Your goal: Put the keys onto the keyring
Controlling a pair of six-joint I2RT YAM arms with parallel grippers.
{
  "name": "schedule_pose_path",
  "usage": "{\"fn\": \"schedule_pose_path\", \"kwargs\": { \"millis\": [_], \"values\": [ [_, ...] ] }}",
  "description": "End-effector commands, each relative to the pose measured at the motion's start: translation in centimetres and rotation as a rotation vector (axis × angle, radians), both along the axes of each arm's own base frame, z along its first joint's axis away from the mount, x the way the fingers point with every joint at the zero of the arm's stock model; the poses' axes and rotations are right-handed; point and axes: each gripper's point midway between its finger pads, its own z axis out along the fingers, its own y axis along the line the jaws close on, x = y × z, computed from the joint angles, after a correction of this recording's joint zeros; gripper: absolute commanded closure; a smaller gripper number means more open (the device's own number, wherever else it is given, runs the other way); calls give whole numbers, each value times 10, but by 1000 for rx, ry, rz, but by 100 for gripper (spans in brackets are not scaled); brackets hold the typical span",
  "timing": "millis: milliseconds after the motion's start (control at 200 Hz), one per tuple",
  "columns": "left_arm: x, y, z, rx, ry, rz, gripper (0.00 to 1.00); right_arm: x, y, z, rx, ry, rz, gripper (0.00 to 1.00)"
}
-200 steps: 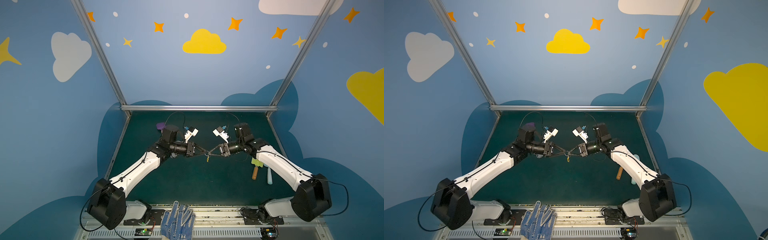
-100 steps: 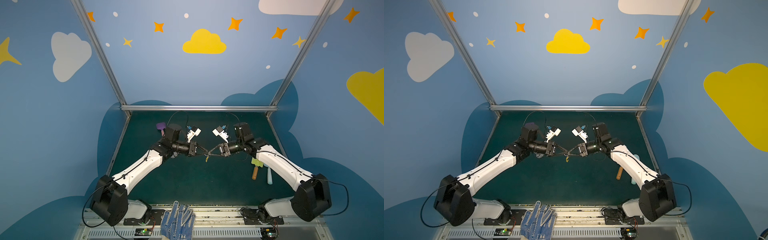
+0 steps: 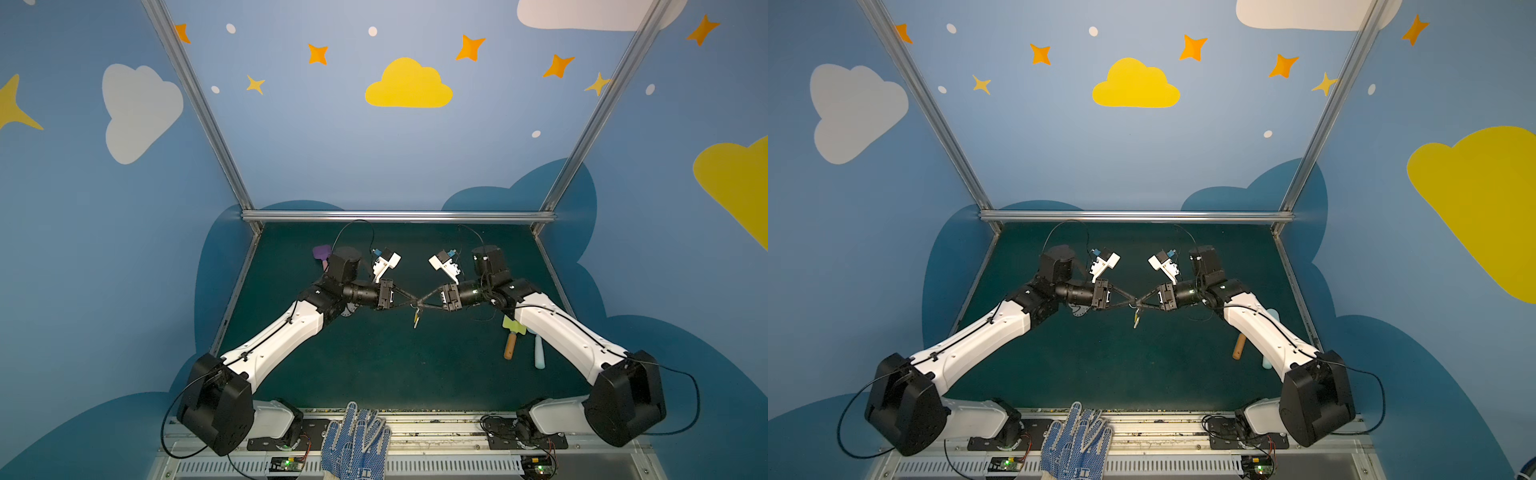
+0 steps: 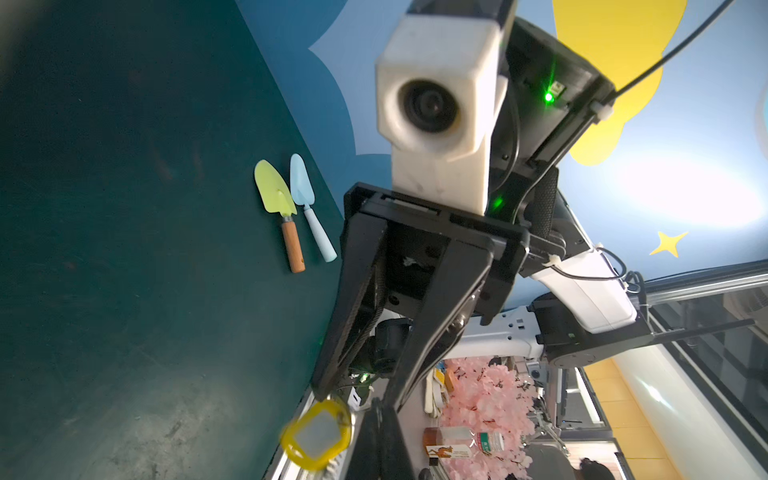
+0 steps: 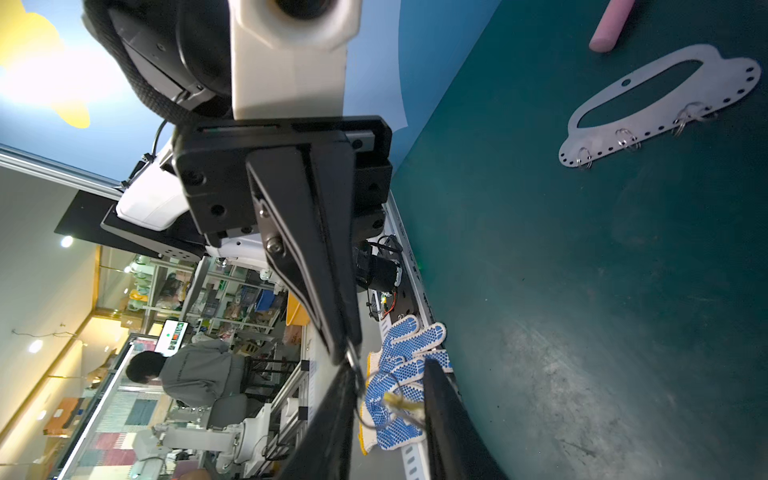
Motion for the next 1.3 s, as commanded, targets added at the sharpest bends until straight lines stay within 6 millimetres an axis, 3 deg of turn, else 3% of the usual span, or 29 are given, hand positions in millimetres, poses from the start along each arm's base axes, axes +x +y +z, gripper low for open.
{"fn": "schedule_pose_path", "kwargs": {
  "millis": [0, 396, 606, 781, 921, 1041, 1297],
  "values": [
    [12, 2, 17, -41, -65, 89, 96, 6, -3, 26, 81, -84, -81, 64],
    [30, 15, 28, -78, -108, 284, 96, 32, -18, 47, 226, -110, -387, 68],
    [31, 16, 31, -96, -112, 304, 96, 33, -8, 54, 298, -93, -407, 62],
    [32, 16, 33, -116, -114, 326, 96, 34, 4, 60, 351, -98, -403, 71],
    [34, 19, 33, -122, -115, 356, 96, 33, 12, 58, 346, -88, -383, 68],
    [35, 22, 34, -119, -125, 378, 96, 38, 7, 51, 320, -93, -439, 61],
    [37, 24, 28, -113, -120, 399, 96, 42, -1, 44, 288, -98, -469, 66]
  ]
}}
